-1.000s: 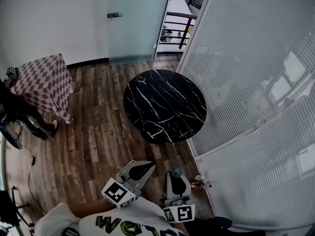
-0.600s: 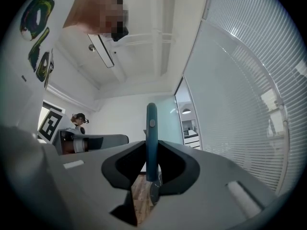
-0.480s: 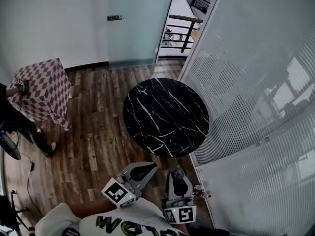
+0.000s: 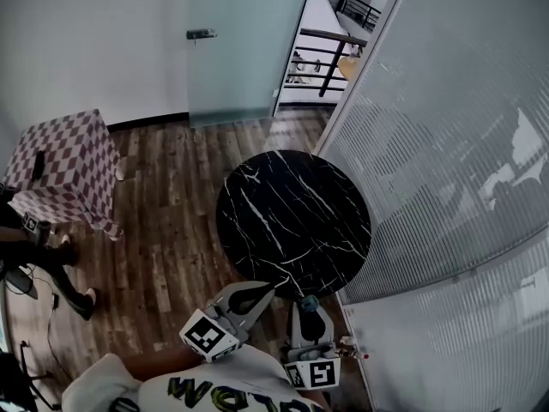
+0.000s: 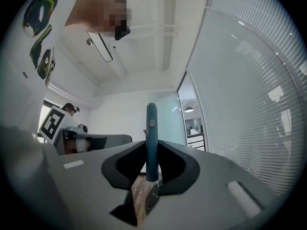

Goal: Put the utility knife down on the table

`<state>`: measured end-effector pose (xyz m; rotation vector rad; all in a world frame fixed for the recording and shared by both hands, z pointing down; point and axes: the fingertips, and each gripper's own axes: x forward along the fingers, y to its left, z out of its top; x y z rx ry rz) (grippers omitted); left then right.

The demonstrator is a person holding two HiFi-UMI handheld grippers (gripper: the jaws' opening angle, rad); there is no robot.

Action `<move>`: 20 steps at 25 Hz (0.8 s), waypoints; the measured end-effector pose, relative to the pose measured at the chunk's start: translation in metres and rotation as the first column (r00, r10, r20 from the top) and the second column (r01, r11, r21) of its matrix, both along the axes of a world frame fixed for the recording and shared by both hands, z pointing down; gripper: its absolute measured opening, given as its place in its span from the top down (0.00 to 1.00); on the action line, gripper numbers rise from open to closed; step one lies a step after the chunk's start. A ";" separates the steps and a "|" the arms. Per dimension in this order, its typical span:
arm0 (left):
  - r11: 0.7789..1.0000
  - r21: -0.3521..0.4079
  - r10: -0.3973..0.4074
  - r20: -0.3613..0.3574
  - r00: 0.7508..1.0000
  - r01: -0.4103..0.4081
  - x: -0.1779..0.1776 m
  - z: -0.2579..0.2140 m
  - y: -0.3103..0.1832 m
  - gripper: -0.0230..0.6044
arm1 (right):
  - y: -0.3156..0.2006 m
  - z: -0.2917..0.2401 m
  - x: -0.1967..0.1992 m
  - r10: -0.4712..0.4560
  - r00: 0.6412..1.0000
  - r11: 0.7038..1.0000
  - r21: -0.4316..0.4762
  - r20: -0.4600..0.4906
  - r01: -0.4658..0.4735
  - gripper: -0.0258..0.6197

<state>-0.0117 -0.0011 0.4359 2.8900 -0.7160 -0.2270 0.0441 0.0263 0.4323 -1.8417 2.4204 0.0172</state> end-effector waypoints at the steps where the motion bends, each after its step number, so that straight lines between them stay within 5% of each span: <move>1: 1.000 -0.006 -0.001 -0.001 1.000 0.001 -0.001 0.000 -0.008 0.96 | -0.008 0.001 -0.001 0.002 1.000 1.000 -0.005 0.000 -0.002 0.84; 20: 1.000 -0.014 0.018 0.007 1.000 -0.018 -0.002 0.005 -0.100 0.96 | -0.096 0.011 -0.002 -0.001 1.000 0.999 -0.039 -0.009 0.001 0.84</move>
